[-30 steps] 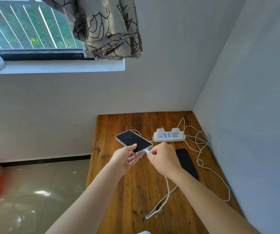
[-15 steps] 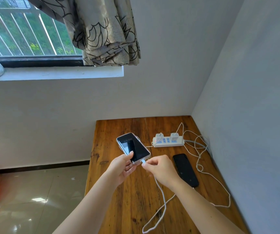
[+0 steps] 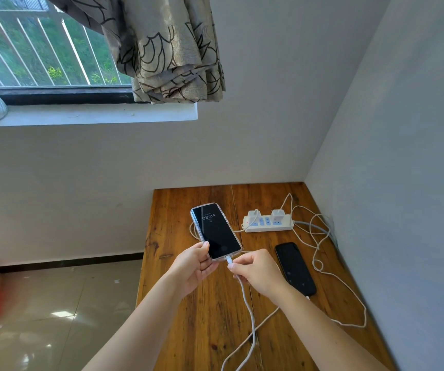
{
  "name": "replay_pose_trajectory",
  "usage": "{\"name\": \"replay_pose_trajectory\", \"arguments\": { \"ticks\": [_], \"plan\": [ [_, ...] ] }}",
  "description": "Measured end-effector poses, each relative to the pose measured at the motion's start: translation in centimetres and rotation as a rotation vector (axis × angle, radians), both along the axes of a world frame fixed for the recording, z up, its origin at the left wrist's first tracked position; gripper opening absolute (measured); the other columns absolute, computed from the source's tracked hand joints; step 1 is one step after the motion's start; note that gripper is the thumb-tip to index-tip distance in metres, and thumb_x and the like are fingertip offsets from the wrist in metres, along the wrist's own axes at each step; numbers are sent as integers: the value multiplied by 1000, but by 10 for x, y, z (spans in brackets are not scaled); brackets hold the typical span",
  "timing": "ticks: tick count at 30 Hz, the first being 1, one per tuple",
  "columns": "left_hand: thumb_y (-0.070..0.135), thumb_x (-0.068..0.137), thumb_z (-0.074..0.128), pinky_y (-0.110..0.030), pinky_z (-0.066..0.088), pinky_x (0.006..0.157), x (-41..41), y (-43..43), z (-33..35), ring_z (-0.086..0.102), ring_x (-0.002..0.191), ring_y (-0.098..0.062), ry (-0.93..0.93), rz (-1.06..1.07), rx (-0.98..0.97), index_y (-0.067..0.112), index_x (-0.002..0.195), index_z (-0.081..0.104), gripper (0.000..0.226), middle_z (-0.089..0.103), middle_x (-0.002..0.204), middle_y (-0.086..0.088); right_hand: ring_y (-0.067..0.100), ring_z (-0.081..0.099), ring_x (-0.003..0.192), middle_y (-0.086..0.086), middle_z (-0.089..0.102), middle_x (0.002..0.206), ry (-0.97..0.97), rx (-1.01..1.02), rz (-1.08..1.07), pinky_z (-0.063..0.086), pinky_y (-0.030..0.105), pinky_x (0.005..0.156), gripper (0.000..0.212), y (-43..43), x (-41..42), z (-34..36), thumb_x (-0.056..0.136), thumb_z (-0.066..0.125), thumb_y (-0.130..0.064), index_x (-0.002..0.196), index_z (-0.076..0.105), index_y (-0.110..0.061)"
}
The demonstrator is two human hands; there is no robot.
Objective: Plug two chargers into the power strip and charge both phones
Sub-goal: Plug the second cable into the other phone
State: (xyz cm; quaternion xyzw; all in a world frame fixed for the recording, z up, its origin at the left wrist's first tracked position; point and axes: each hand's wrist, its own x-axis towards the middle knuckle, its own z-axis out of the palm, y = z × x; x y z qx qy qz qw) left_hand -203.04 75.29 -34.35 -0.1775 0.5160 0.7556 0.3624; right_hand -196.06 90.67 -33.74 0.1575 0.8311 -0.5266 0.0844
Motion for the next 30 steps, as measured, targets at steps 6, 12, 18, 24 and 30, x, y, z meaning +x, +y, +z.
{"name": "replay_pose_trajectory", "arguments": {
  "ticks": [6,12,18,24,30],
  "plan": [
    [14,98,48,-27,57,65,-1,-1,-1,71,95,-24,6,-22,18,8,124,54,27,72,108,-16,7,64,63,-5,69,65,-7,1,6,46,14,57,15,1,0,-2,85,67,-25,77,77,-18],
    [14,98,48,-26,57,64,-2,-1,0,71,95,-24,22,-42,21,8,127,51,29,71,111,-17,6,65,62,-5,70,65,-4,21,19,46,13,57,16,2,-1,-4,85,67,-26,75,76,-18],
    [13,99,47,-27,58,68,-3,-1,-1,71,97,-25,34,-51,19,9,125,52,27,70,112,-17,5,66,62,-7,70,65,-4,12,19,45,8,52,13,2,-2,-4,84,68,-25,74,76,-22],
    [13,98,48,-26,57,64,-3,-1,-2,72,94,-24,45,-67,9,9,122,53,25,71,110,-16,2,66,62,-13,68,64,0,48,36,45,7,50,10,2,-1,-5,84,68,-25,78,76,-22],
    [13,98,47,-24,56,60,-2,-2,-3,72,94,-24,54,-85,20,8,122,53,25,70,112,-17,0,65,63,-14,67,63,-7,68,41,46,8,51,10,1,0,-7,84,69,-27,75,75,-25]
  ]
}}
